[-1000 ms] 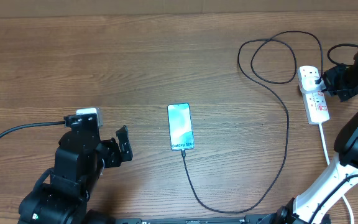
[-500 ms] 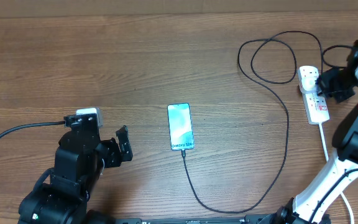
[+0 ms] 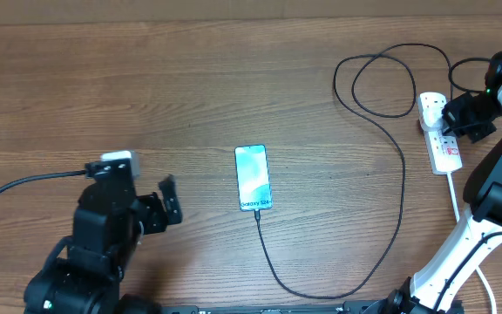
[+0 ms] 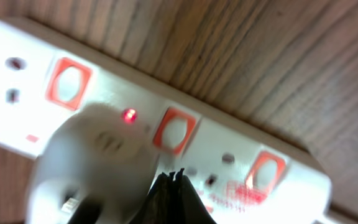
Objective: Plug charger to phone and switch on socket
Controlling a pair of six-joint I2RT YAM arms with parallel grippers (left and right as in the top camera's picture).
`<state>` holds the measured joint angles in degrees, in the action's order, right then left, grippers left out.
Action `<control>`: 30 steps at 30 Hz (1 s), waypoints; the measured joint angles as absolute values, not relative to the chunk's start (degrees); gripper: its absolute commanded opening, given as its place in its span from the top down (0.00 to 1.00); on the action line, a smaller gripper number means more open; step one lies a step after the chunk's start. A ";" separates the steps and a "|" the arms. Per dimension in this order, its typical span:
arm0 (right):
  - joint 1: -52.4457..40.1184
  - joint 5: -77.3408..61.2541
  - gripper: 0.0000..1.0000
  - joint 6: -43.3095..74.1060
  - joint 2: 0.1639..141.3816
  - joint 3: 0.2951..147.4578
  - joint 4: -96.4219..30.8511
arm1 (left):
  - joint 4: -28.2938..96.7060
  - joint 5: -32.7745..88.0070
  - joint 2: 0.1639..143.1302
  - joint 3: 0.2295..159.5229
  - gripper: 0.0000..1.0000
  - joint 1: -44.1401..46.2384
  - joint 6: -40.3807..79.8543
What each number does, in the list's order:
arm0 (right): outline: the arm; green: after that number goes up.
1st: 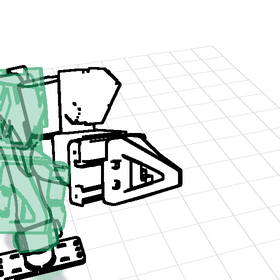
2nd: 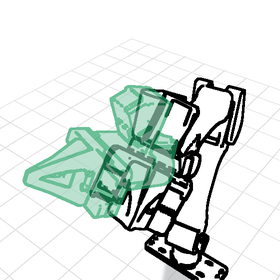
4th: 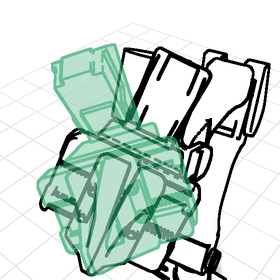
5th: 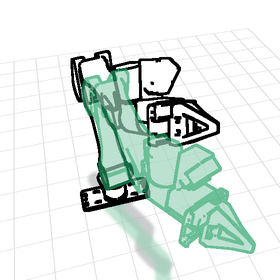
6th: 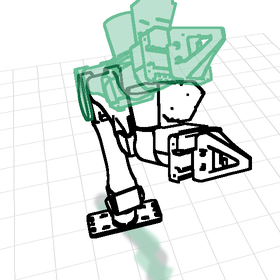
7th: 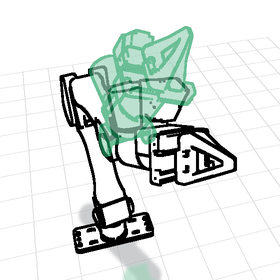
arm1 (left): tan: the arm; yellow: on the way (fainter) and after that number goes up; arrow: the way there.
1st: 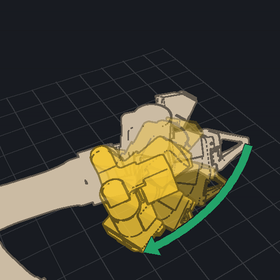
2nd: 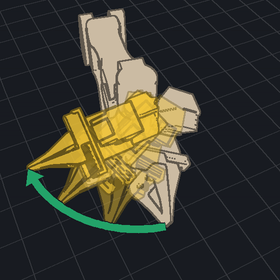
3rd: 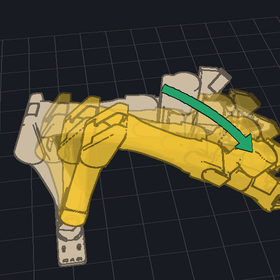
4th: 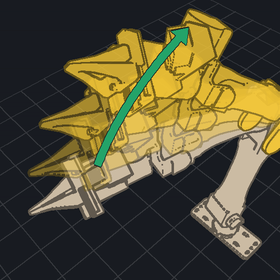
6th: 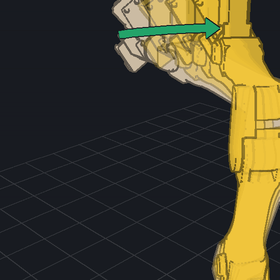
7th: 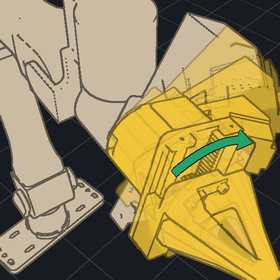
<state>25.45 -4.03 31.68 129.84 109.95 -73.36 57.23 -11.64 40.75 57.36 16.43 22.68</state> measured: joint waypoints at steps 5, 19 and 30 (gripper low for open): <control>27.18 -2.28 0.96 31.73 129.14 117.60 -78.52 | 57.25 -11.68 35.48 57.34 0.00 9.91 22.70; 30.11 -8.62 0.96 32.80 101.62 119.42 -75.07 | 57.39 -11.86 21.10 57.36 0.00 8.36 22.70; 29.98 -18.79 0.96 33.01 79.35 125.32 -63.48 | 57.43 -11.86 20.95 57.36 0.00 4.29 22.70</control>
